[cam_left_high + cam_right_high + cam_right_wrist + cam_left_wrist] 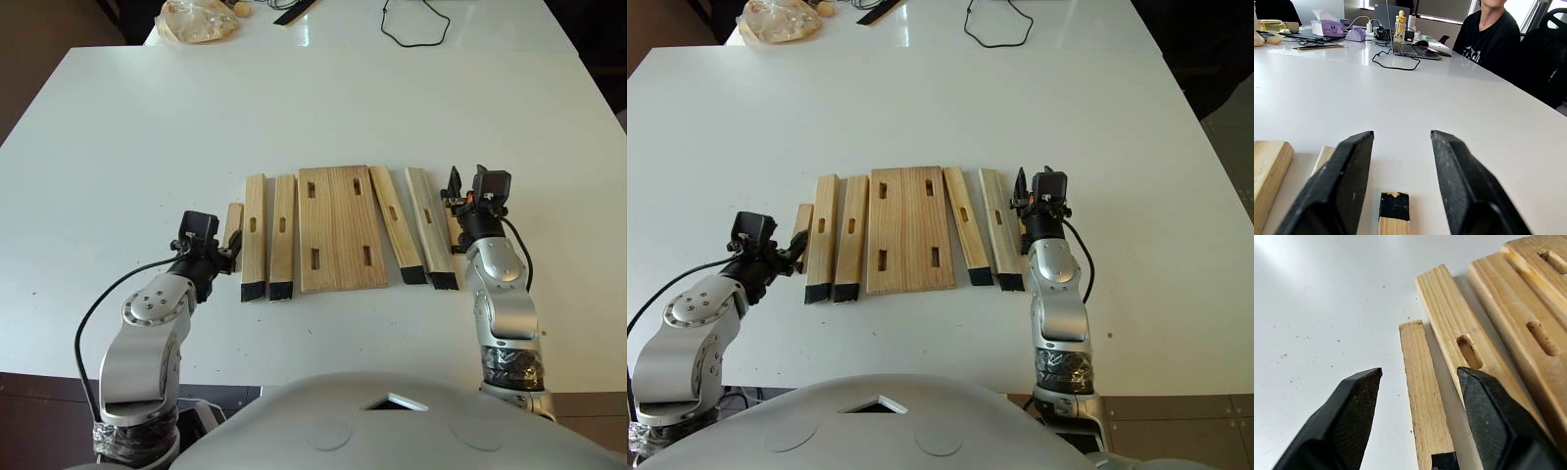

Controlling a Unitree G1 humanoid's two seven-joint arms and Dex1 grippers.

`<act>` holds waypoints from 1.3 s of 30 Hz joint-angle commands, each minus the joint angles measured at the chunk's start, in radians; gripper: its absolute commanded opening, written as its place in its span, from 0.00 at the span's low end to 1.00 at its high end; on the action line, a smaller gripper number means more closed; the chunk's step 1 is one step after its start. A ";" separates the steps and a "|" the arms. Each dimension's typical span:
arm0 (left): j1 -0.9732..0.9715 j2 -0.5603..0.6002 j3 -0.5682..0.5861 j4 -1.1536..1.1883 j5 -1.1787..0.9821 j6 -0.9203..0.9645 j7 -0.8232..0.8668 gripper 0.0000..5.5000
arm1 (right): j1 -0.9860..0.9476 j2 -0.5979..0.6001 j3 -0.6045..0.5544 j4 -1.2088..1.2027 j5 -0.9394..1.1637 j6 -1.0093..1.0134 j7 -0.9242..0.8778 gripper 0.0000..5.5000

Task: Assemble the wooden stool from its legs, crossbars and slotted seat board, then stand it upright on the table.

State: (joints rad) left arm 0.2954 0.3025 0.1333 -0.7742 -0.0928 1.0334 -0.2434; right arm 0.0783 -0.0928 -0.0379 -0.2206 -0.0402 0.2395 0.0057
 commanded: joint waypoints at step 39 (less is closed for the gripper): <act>-0.009 0.009 0.142 0.323 -0.103 -0.221 0.070 0.24 | -0.095 -0.034 -0.042 0.028 0.026 -0.002 0.034 0.39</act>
State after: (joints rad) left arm 0.3076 0.3109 0.2542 -0.4858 -0.2176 0.8425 -0.1961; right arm 0.0282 -0.1065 -0.0474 -0.1956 -0.0395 0.2355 0.0244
